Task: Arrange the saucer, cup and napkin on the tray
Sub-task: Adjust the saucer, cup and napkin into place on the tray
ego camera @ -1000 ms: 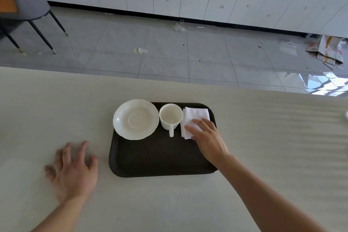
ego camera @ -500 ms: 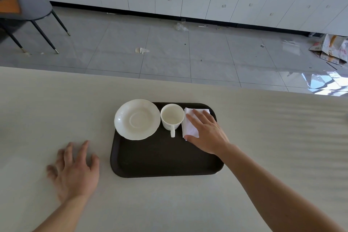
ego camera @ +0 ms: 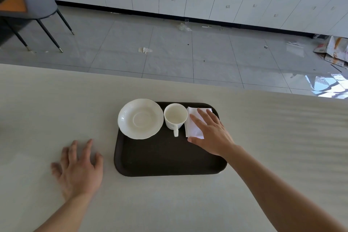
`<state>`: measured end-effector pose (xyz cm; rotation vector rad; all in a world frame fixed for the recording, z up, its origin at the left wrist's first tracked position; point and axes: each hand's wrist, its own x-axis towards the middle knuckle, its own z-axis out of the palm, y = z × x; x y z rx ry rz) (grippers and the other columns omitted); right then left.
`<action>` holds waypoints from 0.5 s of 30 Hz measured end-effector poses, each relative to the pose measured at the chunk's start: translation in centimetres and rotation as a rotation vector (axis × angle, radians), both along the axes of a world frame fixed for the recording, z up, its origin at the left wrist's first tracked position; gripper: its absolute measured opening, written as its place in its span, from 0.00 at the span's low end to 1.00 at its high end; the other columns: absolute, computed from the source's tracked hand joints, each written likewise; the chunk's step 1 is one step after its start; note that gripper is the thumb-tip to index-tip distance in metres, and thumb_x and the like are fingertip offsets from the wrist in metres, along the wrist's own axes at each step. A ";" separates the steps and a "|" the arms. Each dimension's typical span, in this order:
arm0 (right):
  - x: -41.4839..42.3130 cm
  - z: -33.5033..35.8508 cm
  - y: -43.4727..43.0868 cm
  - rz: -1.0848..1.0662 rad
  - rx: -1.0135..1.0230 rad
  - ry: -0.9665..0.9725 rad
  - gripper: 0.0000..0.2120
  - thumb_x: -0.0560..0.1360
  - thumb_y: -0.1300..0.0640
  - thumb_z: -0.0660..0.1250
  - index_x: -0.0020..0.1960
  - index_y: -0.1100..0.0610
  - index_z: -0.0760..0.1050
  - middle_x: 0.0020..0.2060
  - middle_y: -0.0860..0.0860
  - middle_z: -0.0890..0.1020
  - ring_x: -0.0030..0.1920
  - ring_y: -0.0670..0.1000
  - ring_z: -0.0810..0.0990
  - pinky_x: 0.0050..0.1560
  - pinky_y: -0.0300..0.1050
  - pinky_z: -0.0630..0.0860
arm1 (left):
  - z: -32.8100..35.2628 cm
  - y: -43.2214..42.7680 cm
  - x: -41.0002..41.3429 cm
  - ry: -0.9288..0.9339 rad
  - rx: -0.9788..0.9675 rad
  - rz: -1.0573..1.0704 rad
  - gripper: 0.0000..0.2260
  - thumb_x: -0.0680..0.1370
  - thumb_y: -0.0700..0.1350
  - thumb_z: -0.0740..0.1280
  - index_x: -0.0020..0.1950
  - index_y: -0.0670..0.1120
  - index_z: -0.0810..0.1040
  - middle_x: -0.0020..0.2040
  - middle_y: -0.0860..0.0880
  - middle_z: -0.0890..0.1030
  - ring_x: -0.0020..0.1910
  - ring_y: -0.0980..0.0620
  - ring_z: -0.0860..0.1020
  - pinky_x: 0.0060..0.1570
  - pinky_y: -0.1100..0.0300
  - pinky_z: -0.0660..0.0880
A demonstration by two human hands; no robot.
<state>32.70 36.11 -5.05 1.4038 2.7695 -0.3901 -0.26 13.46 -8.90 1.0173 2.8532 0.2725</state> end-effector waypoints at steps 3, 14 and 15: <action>0.4 0.0 -0.3 0.001 0.005 0.000 0.40 0.74 0.33 0.65 0.79 0.41 0.52 0.81 0.48 0.53 0.80 0.58 0.48 0.76 0.60 0.58 | 0.1 0.0 0.0 0.006 0.014 -0.011 0.24 0.78 0.57 0.57 0.74 0.57 0.66 0.77 0.46 0.63 0.78 0.44 0.55 0.72 0.38 0.51; -0.4 -0.1 -0.8 -0.050 -0.001 0.021 0.35 0.76 0.38 0.67 0.78 0.42 0.59 0.80 0.49 0.58 0.79 0.58 0.53 0.75 0.58 0.60 | 0.0 0.0 0.0 -0.005 0.023 0.000 0.23 0.78 0.55 0.60 0.74 0.56 0.67 0.77 0.45 0.63 0.78 0.43 0.55 0.72 0.37 0.51; -0.4 -0.1 -0.8 -0.049 0.000 0.022 0.35 0.75 0.38 0.67 0.78 0.43 0.59 0.79 0.49 0.59 0.79 0.58 0.53 0.75 0.58 0.60 | 0.0 0.0 0.0 -0.004 0.027 -0.005 0.23 0.78 0.55 0.59 0.74 0.56 0.67 0.77 0.45 0.63 0.78 0.43 0.55 0.72 0.37 0.51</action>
